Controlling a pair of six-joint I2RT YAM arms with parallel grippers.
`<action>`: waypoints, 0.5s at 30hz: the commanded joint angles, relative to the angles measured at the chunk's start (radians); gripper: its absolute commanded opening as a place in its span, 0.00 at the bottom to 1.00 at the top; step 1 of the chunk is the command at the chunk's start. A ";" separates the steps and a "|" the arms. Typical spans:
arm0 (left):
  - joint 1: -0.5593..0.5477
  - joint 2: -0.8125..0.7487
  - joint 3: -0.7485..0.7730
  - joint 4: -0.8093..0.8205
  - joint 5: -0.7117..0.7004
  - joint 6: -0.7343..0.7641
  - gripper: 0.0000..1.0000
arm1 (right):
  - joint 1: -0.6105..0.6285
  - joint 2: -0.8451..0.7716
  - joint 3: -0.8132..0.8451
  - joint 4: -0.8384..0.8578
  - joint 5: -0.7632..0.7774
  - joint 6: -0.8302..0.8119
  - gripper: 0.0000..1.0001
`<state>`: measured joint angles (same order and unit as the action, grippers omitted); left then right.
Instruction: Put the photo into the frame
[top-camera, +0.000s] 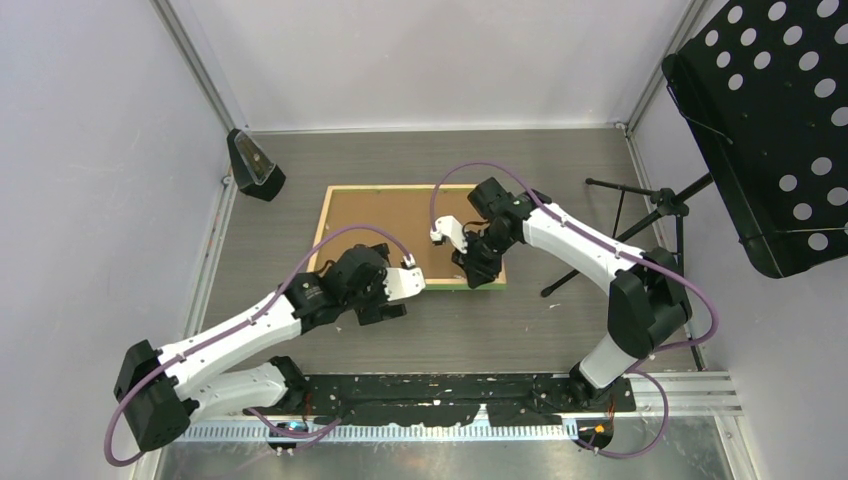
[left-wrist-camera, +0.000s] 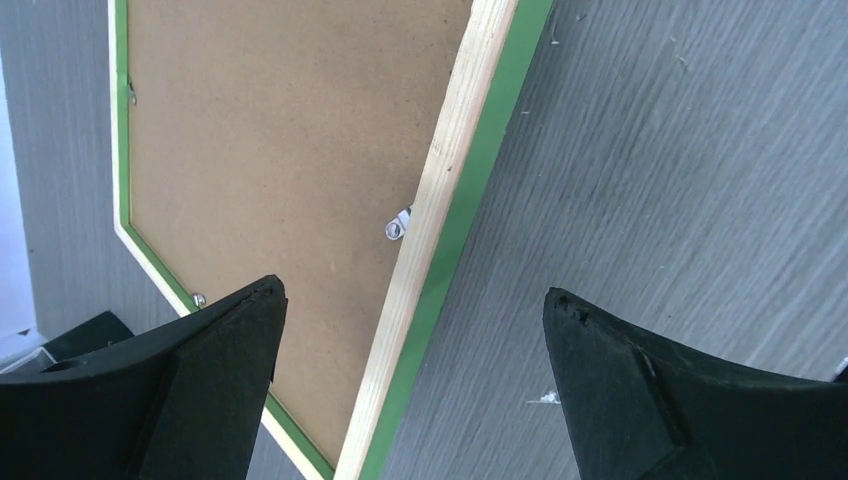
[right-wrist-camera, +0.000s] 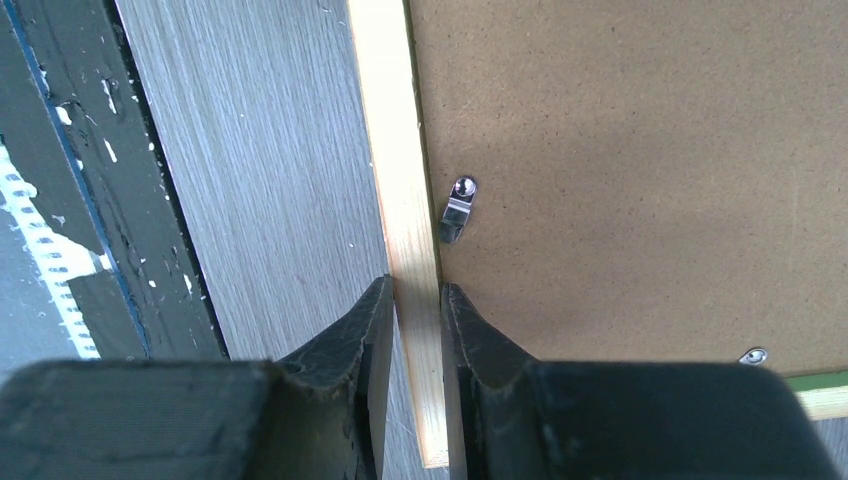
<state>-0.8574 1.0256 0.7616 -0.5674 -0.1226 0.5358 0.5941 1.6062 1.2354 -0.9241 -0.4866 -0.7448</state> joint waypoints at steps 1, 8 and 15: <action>-0.032 0.014 -0.035 0.175 -0.098 0.042 1.00 | -0.008 -0.007 0.069 -0.009 -0.043 0.048 0.06; -0.088 0.048 -0.096 0.302 -0.191 0.086 1.00 | -0.009 -0.002 0.091 -0.034 -0.061 0.056 0.05; -0.105 0.092 -0.212 0.522 -0.291 0.187 1.00 | -0.009 -0.003 0.101 -0.047 -0.067 0.058 0.06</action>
<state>-0.9550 1.0962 0.5995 -0.2447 -0.3271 0.6468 0.5934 1.6184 1.2808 -0.9592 -0.5110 -0.7292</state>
